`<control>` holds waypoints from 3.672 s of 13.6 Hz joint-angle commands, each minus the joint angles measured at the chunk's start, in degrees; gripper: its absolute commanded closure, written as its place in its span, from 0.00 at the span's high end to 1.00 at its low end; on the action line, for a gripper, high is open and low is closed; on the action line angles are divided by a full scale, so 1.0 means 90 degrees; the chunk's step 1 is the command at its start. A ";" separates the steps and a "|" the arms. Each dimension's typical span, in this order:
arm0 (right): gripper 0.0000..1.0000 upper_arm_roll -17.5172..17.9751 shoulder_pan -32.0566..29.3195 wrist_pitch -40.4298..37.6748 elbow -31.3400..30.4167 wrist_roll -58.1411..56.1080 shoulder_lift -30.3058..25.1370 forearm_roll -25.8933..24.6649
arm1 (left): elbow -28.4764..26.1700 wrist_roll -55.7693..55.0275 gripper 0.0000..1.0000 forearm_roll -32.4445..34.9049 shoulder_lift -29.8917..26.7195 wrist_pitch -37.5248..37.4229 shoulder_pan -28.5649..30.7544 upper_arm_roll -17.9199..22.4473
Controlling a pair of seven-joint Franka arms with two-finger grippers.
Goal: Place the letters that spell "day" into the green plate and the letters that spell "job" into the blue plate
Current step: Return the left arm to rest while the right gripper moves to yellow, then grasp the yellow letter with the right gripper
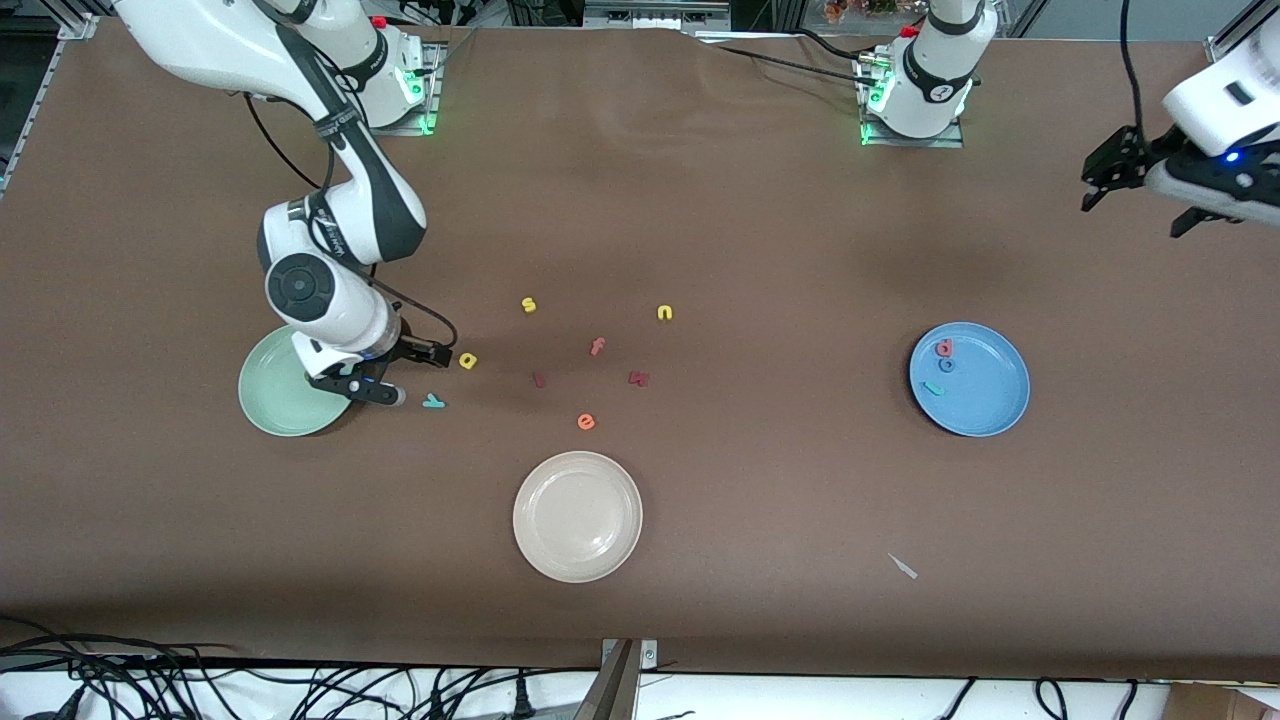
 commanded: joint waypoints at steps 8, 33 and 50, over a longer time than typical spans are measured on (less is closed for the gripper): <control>1.00 0.0161 0.0193 0.0320 0.0391 0.0538 0.0571 0.0521 | 0.1617 -0.0970 1.00 -0.0344 0.1301 -0.0720 -0.0060 -0.0161; 0.70 0.0063 0.0369 0.1111 0.0029 0.0451 0.0962 0.0131 | 0.1902 -0.2132 1.00 -0.0657 0.1459 -0.1415 -0.0030 -0.0239; 0.30 0.0063 0.0379 0.1150 -0.0058 0.0362 0.0972 0.0092 | 0.1902 -0.2103 1.00 -0.0608 0.1459 -0.1425 -0.0060 -0.0249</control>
